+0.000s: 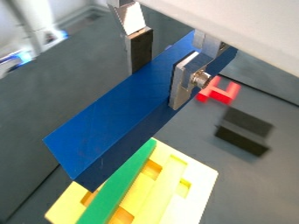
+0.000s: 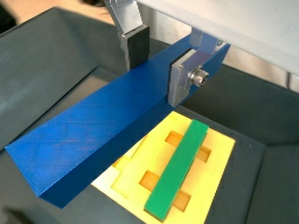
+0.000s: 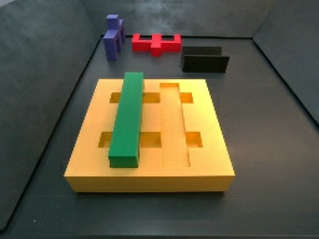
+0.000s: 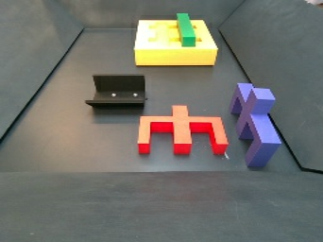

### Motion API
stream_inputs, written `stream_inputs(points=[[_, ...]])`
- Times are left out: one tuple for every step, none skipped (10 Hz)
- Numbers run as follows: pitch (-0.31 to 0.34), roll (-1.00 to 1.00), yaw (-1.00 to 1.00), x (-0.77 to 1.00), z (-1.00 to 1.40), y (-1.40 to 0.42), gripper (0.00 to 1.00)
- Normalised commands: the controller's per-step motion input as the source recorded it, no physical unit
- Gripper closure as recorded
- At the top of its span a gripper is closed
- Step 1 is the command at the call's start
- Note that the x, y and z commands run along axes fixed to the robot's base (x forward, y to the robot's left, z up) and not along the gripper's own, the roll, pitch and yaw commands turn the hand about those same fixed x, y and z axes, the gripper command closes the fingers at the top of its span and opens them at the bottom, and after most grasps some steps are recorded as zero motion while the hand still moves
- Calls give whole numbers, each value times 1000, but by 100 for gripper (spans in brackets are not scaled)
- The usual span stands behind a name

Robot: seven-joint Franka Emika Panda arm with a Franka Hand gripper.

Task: Pick up the blue object. Move up. Move to above the board. Insert the blue object.
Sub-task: Move to above the board, then insert the blue object.

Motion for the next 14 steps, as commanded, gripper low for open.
stream_inputs(points=[[233,35,699,73,32,-25,100],[200,40,388,73,31,-25,100],[-57,-287,0,0,-434,0,100],[-117,-336,40,57,-406,-23,100],[-130,-340,26,54,-389,-43,100],[-126,-314,43,74,-460,0,100],[-124,-263,80,86,-577,0,100],[-116,-216,106,54,-669,0,100],[-124,-160,117,60,-734,-40,100],[-137,-117,126,60,-769,-129,100],[-140,-73,126,97,-823,-200,100],[0,79,214,420,-531,-211,100],[-84,96,203,240,-726,-214,100],[-106,110,180,154,-763,-206,100]])
